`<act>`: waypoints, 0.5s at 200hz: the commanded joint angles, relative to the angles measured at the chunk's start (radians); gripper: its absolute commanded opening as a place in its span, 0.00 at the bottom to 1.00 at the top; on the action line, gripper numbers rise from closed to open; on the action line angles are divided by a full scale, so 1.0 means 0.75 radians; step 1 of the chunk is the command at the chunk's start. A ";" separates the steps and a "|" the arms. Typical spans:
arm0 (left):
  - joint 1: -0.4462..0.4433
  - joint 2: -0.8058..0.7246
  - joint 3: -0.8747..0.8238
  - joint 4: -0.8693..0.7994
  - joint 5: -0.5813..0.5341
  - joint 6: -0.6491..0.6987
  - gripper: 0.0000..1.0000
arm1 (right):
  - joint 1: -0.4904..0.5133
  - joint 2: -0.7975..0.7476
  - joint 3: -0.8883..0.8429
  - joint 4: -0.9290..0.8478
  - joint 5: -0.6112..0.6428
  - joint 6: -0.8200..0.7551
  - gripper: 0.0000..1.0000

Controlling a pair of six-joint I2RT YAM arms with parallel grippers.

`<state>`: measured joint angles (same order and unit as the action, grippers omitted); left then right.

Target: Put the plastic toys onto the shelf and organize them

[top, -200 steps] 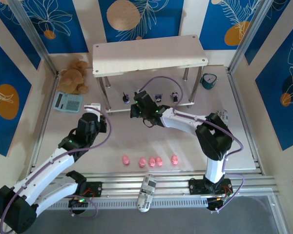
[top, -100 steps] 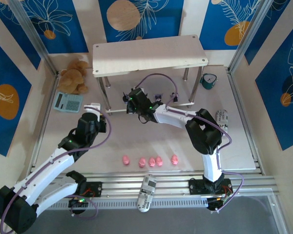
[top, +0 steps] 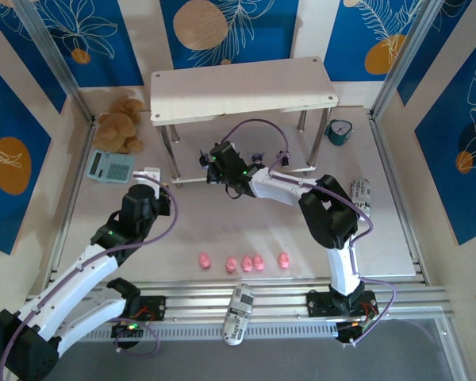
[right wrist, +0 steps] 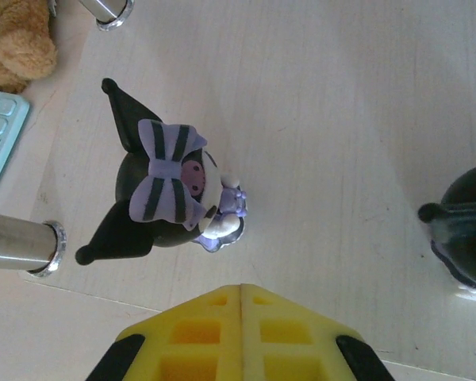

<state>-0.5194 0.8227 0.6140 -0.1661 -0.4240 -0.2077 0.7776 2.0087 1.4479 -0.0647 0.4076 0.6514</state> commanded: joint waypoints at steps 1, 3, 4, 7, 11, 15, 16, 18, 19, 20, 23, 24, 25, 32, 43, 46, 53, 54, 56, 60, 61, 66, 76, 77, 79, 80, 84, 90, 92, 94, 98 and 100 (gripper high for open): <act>0.015 -0.009 -0.003 -0.011 -0.022 0.009 0.23 | 0.012 0.020 0.047 -0.004 -0.023 0.021 0.00; 0.014 -0.007 -0.003 -0.012 -0.021 0.007 0.23 | 0.011 0.021 0.046 -0.002 -0.024 0.022 0.00; 0.014 -0.007 -0.004 -0.012 -0.020 0.008 0.23 | 0.011 0.021 0.046 -0.002 -0.024 0.022 0.00; 0.015 -0.006 -0.003 -0.010 -0.019 0.007 0.23 | 0.011 0.020 0.048 -0.004 -0.025 0.022 0.00; 0.015 -0.005 -0.001 -0.010 -0.020 0.009 0.23 | 0.011 0.021 0.049 -0.002 -0.028 0.023 0.00; 0.016 -0.005 -0.002 -0.010 -0.019 0.008 0.23 | 0.012 0.023 0.049 -0.002 -0.031 0.023 0.00; 0.016 -0.004 -0.003 -0.010 -0.019 0.009 0.23 | 0.011 0.022 0.049 -0.002 -0.033 0.023 0.00; 0.016 -0.003 -0.004 -0.009 -0.019 0.009 0.23 | 0.013 0.023 0.050 -0.003 -0.033 0.026 0.00; 0.016 -0.003 -0.004 -0.008 -0.018 0.008 0.23 | 0.013 0.023 0.051 -0.003 -0.034 0.026 0.00; 0.016 -0.003 -0.004 -0.008 -0.019 0.007 0.23 | 0.013 0.023 0.051 -0.004 -0.034 0.025 0.00; 0.016 -0.003 -0.004 -0.006 -0.018 0.007 0.23 | 0.012 0.024 0.052 -0.004 -0.036 0.025 0.00; 0.016 -0.004 -0.003 -0.007 -0.018 0.008 0.23 | 0.012 0.024 0.053 -0.003 -0.037 0.025 0.00; 0.016 -0.003 -0.004 -0.007 -0.019 0.009 0.23 | 0.012 0.025 0.052 -0.003 -0.037 0.025 0.00; 0.016 -0.003 -0.005 -0.006 -0.018 0.007 0.23 | 0.014 0.028 0.055 -0.002 -0.040 0.025 0.00; 0.016 -0.001 -0.004 -0.003 -0.017 0.005 0.23 | 0.016 0.030 0.061 -0.004 -0.045 0.027 0.00; 0.017 -0.001 -0.005 -0.003 -0.017 0.007 0.23 | 0.017 0.031 0.064 -0.003 -0.047 0.028 0.00; 0.016 0.001 -0.007 -0.003 -0.017 0.005 0.23 | 0.020 0.034 0.069 -0.006 -0.049 0.026 0.00; 0.016 0.000 -0.007 -0.003 -0.017 0.006 0.23 | 0.020 0.035 0.069 -0.006 -0.049 0.027 0.00; 0.016 0.001 -0.006 -0.003 -0.018 0.006 0.23 | 0.020 0.036 0.071 -0.004 -0.049 0.026 0.00; 0.016 0.001 -0.007 -0.001 -0.017 0.005 0.23 | 0.019 0.038 0.074 -0.008 -0.048 0.025 0.00; 0.016 0.001 -0.008 -0.001 -0.017 0.006 0.23 | 0.020 0.039 0.074 -0.007 -0.048 0.025 0.00; 0.016 0.002 -0.009 0.000 -0.017 0.006 0.23 | 0.022 0.038 0.078 -0.008 -0.049 0.025 0.00; 0.016 0.001 -0.010 0.001 -0.017 0.006 0.23 | 0.024 0.045 0.084 -0.010 -0.052 0.024 0.00; 0.016 0.001 -0.011 0.001 -0.017 0.006 0.23 | 0.025 0.044 0.085 -0.011 -0.052 0.023 0.00; 0.016 0.001 -0.011 0.002 -0.018 0.005 0.23 | 0.025 0.044 0.086 -0.011 -0.052 0.023 0.00; 0.016 0.001 -0.011 0.001 -0.018 0.005 0.23 | 0.026 0.045 0.086 -0.010 -0.053 0.023 0.00; 0.017 0.001 -0.011 0.001 -0.017 0.005 0.23 | 0.026 0.048 0.089 -0.012 -0.053 0.023 0.00; 0.016 0.002 -0.011 0.001 -0.018 0.006 0.23 | 0.027 0.049 0.092 -0.014 -0.057 0.023 0.00; 0.016 0.003 -0.010 0.001 -0.017 0.007 0.23 | 0.027 0.050 0.094 -0.014 -0.057 0.024 0.00; 0.016 0.002 -0.012 0.001 -0.017 0.006 0.23 | 0.028 0.052 0.094 -0.014 -0.057 0.024 0.00; 0.016 0.002 -0.013 0.001 -0.017 0.005 0.23 | 0.029 0.052 0.096 -0.013 -0.058 0.025 0.00; 0.016 0.001 -0.012 0.001 -0.018 0.006 0.23 | 0.029 0.053 0.096 -0.013 -0.057 0.025 0.00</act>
<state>-0.5190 0.8238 0.6128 -0.1658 -0.4240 -0.2081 0.7906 2.0232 1.4864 -0.0677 0.3798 0.6575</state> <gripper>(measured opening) 0.229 0.060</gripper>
